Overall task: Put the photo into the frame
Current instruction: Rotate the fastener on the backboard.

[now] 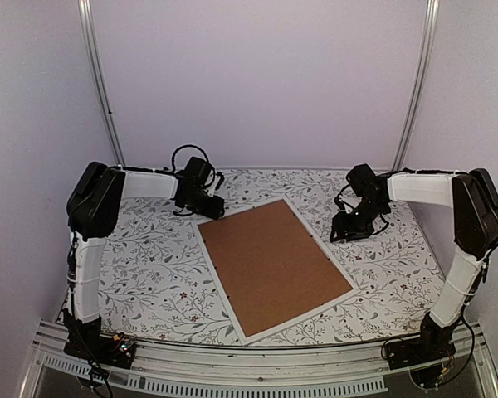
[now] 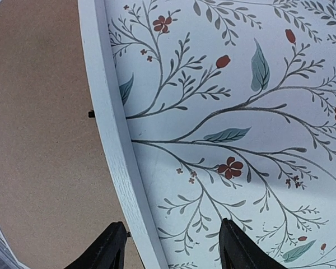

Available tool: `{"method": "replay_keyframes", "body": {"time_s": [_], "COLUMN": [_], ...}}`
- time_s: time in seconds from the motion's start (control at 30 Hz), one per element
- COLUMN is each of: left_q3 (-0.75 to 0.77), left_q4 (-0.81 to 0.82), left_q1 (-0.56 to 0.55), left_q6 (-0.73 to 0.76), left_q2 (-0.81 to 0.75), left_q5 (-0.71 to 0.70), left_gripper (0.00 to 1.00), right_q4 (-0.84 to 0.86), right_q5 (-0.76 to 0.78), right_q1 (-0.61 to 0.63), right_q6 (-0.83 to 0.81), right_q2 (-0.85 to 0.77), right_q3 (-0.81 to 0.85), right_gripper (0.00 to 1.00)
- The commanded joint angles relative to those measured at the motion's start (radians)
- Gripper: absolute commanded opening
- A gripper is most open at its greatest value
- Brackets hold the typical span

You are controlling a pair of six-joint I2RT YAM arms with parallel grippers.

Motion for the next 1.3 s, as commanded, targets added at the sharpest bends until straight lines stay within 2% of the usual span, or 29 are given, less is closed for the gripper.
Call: {"method": "replay_keyframes", "body": {"time_s": [0.0,0.23,0.37,0.53,0.7,0.9,1.13,1.27], "left_q3": [0.002,0.066,0.127,0.170,0.149,0.143,0.053,0.009], "left_q4": [-0.022,-0.010,-0.045,-0.086,-0.093,-0.149,-0.165,-0.156], "left_q1": [-0.003,-0.003,-0.009,-0.026,-0.033,-0.017,0.030,0.041], "left_q6": [0.041,0.108,0.127,0.165,0.172,0.153,0.111,0.098], "left_q2": [0.026,0.076,0.125,0.174,0.183,0.185,0.140,0.123], "left_q5": [0.076,0.147,0.134,0.071,0.049,0.093,0.138,0.098], "left_gripper": [0.53,0.56,0.55,0.42,0.23,0.12,0.10,0.17], "right_q4": [0.016,0.028,0.034,0.033,0.035,0.032,0.033,0.034], "right_q5": [-0.008,-0.010,-0.010,-0.005,-0.004,0.003,0.006,0.003], "right_q1": [-0.004,-0.003,-0.005,-0.005,-0.005,-0.004,-0.005,-0.005], "right_q6": [0.008,0.008,0.011,0.011,0.014,0.020,0.020,0.017], "right_q2": [0.017,0.013,0.009,0.004,-0.001,-0.014,-0.015,-0.006], "right_q3": [-0.009,-0.032,-0.043,-0.052,-0.061,-0.069,-0.070,-0.064], "right_gripper": [0.60,0.60,0.60,0.60,0.60,0.60,0.60,0.60]}}
